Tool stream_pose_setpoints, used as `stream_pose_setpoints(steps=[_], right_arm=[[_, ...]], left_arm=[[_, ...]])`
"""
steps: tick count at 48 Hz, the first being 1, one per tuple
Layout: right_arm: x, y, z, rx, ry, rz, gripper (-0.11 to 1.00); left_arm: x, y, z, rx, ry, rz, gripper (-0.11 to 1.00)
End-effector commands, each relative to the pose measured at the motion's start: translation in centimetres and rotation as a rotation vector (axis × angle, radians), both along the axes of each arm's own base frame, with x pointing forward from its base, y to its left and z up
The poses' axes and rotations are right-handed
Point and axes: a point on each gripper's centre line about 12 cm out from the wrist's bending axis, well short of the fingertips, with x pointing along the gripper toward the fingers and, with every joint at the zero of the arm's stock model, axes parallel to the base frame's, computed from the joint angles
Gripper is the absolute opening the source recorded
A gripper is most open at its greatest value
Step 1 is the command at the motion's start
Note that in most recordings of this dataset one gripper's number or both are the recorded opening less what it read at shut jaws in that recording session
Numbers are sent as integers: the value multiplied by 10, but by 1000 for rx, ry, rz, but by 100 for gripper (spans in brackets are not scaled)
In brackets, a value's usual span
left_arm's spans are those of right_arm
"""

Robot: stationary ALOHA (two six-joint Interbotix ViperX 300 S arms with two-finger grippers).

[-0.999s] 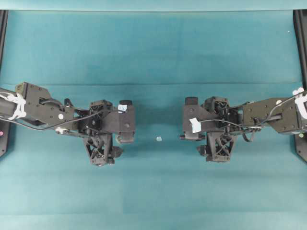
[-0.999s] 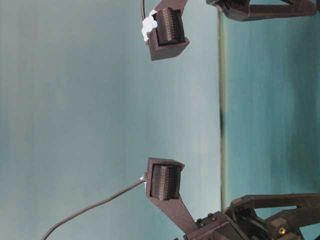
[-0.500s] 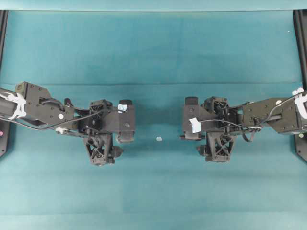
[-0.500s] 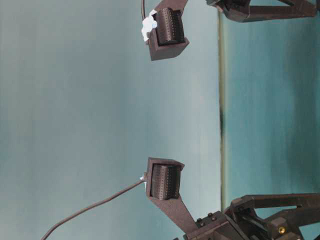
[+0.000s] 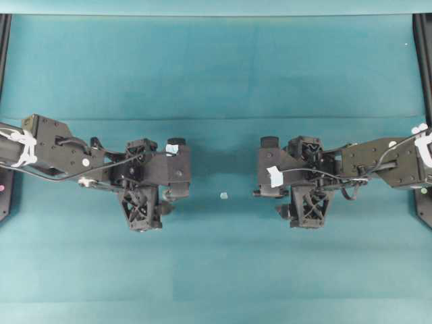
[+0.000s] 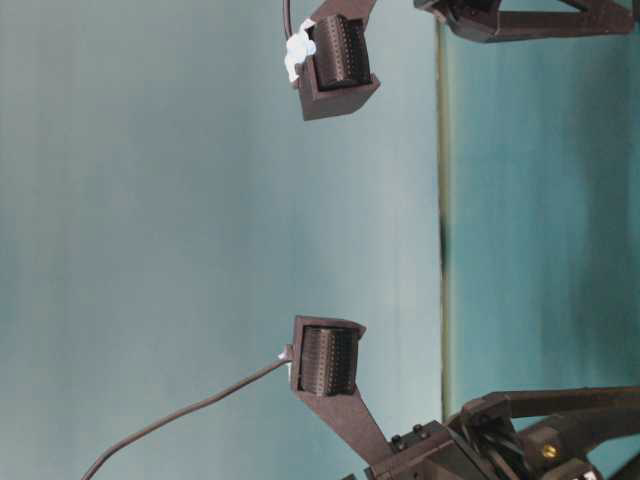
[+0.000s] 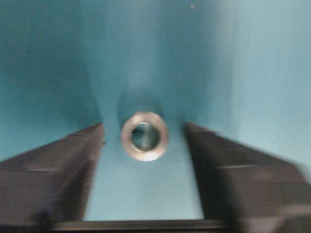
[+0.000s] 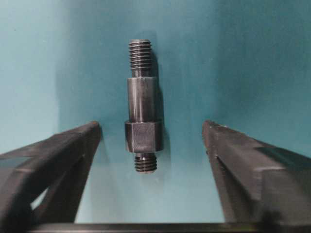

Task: Insert the washer onto the shaft with both hands.
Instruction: 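Open both grippers and lower them around the washer and shaft, then close left gripper on washer and right gripper on shaft hex, lift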

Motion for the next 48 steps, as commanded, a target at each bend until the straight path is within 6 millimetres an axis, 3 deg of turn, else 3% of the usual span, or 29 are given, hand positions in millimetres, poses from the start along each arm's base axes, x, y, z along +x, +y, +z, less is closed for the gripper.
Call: stream_pose_setpoints(steps=[1, 6, 16, 48], right_arm=[[0, -3, -1, -4, 2, -1, 41], [1, -3, 0, -4, 0, -1, 22], [1, -3, -1, -5, 2, 0, 1], [2, -3, 3, -4, -23, -4, 1]], left_arm=[[5, -2, 4, 0, -25, -5, 54], [6, -2, 5, 1, -37, -9, 35], [5, -5, 5, 4, -37, -20, 35], [5, -5, 5, 0, -40, -15, 35]])
